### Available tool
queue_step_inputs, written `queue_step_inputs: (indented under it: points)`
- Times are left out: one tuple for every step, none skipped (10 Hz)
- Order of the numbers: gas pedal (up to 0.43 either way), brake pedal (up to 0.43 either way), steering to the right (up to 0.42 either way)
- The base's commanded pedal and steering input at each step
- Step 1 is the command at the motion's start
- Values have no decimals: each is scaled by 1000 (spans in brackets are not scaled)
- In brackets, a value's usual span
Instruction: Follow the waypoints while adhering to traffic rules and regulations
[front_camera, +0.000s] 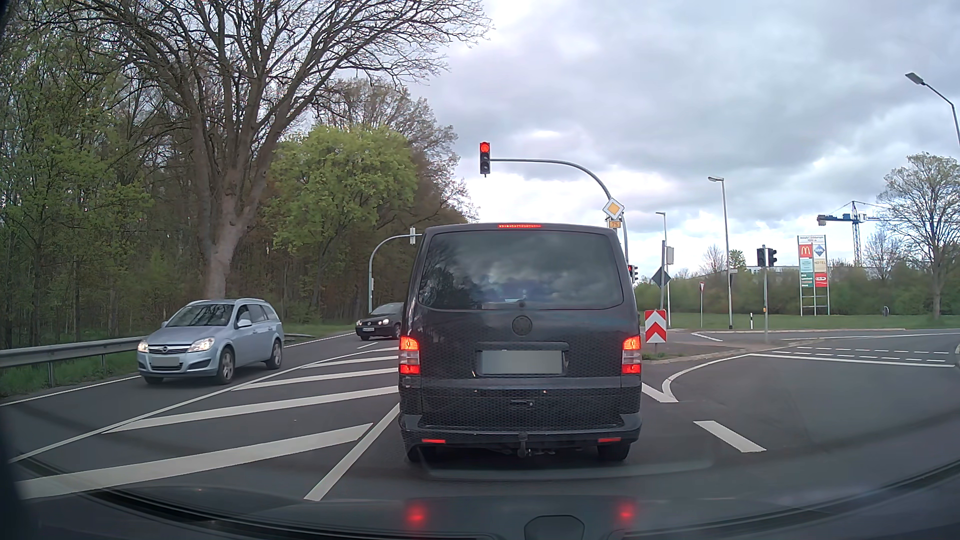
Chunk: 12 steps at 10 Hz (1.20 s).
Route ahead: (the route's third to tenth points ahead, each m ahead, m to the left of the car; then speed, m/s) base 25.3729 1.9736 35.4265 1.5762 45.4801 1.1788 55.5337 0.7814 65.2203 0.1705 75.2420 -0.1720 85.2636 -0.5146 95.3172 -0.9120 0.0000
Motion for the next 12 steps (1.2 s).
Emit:
queue_step_inputs:
  points:
    - [0, 201, -1]
    - [0, 201, -1]
    - [0, 201, -1]
    - [0, 201, -1]
    - [0, 201, -1]
    - [0, 201, -1]
    - [0, 201, -1]
    - [0, 201, -2]
    - [0, 201, -1]
    - [0, 201, -1]
    - [0, 201, -1]
    - [0, 201, -1]
